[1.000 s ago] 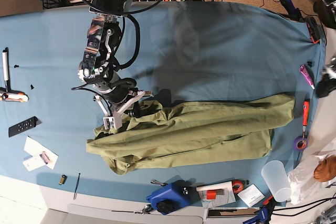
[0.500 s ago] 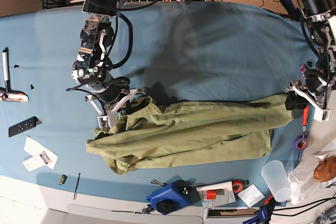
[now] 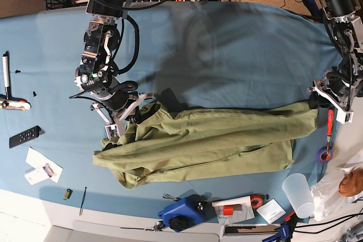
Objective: Layout the t-shirt on the table in an organized manner, then fold the t-shirt properly
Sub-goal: 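Lower the left gripper to the shirt's opposite end and grasp it, then lift the shirt with both grippers and pull it away from the table edge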
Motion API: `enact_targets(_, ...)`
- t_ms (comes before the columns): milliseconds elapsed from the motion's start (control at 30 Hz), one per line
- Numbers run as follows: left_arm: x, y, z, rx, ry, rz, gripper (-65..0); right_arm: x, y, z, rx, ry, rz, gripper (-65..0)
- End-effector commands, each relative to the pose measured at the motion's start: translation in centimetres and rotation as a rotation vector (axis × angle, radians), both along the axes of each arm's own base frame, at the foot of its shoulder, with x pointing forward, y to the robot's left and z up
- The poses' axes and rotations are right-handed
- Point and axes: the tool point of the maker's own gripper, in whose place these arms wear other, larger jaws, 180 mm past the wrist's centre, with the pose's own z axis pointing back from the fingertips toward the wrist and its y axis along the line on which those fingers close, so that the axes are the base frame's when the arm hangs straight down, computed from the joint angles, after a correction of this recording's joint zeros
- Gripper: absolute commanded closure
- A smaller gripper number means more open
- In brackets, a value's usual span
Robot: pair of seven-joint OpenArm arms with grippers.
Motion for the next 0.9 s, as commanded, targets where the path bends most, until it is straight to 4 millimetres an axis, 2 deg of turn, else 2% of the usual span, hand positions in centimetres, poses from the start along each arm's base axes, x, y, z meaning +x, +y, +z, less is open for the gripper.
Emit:
enact_targets(0,1.3,0.6,2.0,0.004,-0.067,0.004,-26.0,1.2,0.0,1.9,0.013,-0.068,0.000,0.0)
enact_targets(267,2.7,0.8,1.8,-0.039,-0.052,0.019,-26.0,1.1,0.0,1.8,0.011,-0.062,0.001,0.0)
enact_targets(400,2.6,-1.2,1.9,-0.121,-0.064,-0.069,-25.9,1.1,0.0,1.9,0.011,-0.064,0.002,0.0)
enact_targets(500,2.7,-1.4,1.5,-0.130,-0.044,-0.054,-20.2,1.1,0.2,2.0,0.010,-0.071,0.016,0.0)
enact_targets(667,2.7,-2.0,1.3,-0.128,-0.033,-0.070,0.0,1.2,0.2,2.0,0.011,-0.074,0.017,0.0)
enact_targets(767,2.7,-2.0,1.3,-0.130,-0.033,-0.069,0.0,1.0,0.4,2.3,0.002,-0.082,0.050,0.0)
enact_targets(867,2.2,-2.5,1.4,-0.184,-0.007,-0.086,0.0,0.6,0.2,3.5,0.012,-0.091,0.090,0.0)
